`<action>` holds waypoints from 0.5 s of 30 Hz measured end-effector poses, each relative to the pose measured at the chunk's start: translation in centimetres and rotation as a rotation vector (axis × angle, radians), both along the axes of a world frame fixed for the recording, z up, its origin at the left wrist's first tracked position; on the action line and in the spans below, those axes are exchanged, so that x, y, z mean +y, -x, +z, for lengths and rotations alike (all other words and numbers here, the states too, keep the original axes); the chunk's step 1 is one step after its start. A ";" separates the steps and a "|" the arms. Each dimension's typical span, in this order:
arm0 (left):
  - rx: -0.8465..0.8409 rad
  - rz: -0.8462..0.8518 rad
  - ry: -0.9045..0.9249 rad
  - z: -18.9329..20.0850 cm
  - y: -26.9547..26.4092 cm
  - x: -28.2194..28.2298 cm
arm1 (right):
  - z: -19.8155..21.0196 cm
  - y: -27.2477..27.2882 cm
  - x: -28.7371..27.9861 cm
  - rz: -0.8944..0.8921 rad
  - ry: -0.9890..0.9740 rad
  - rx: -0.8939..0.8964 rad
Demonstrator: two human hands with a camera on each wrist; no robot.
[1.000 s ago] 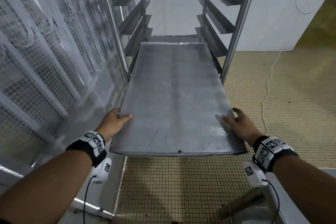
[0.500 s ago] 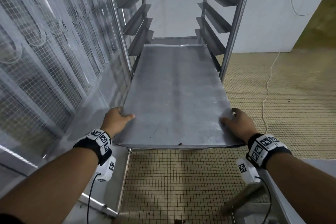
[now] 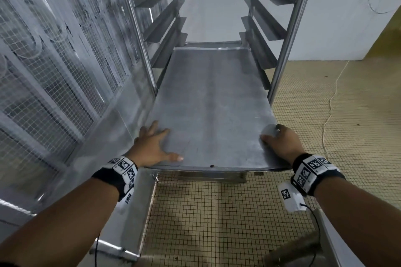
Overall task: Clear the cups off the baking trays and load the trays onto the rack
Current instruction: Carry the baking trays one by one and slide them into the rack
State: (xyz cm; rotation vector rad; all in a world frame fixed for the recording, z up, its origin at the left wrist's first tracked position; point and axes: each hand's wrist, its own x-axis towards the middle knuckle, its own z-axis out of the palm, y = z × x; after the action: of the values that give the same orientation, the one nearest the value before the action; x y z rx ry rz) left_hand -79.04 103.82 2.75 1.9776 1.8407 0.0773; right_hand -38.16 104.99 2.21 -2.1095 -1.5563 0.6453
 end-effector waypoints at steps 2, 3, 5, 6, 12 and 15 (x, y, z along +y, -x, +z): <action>0.092 -0.145 0.014 -0.2 -0.6 0.0 | 0.1 -0.2 1.2 0.014 0.008 -0.034; 0.119 -0.205 0.016 -0.3 -0.9 0.0 | 0.2 -0.2 1.7 0.024 0.007 -0.049; 0.136 -0.257 -0.019 -0.6 -1.5 0.1 | 0.2 -0.1 2.5 0.027 0.018 -0.046; 0.128 -0.258 -0.060 -0.7 -1.7 0.3 | 0.3 -0.1 2.7 0.030 0.021 -0.038; 0.071 -0.246 -0.164 -1.1 -1.7 0.8 | 1.1 1.6 2.5 0.164 -0.009 -0.278; 0.059 -0.246 -0.163 -1.1 -1.7 0.8 | 2.9 4.6 1.1 0.387 -0.085 -0.336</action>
State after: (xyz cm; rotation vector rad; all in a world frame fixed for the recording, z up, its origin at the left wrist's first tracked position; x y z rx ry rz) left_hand -77.34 104.66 1.63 2.3270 1.6568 0.0980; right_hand -42.74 106.10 5.06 -1.9405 -2.1669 0.3450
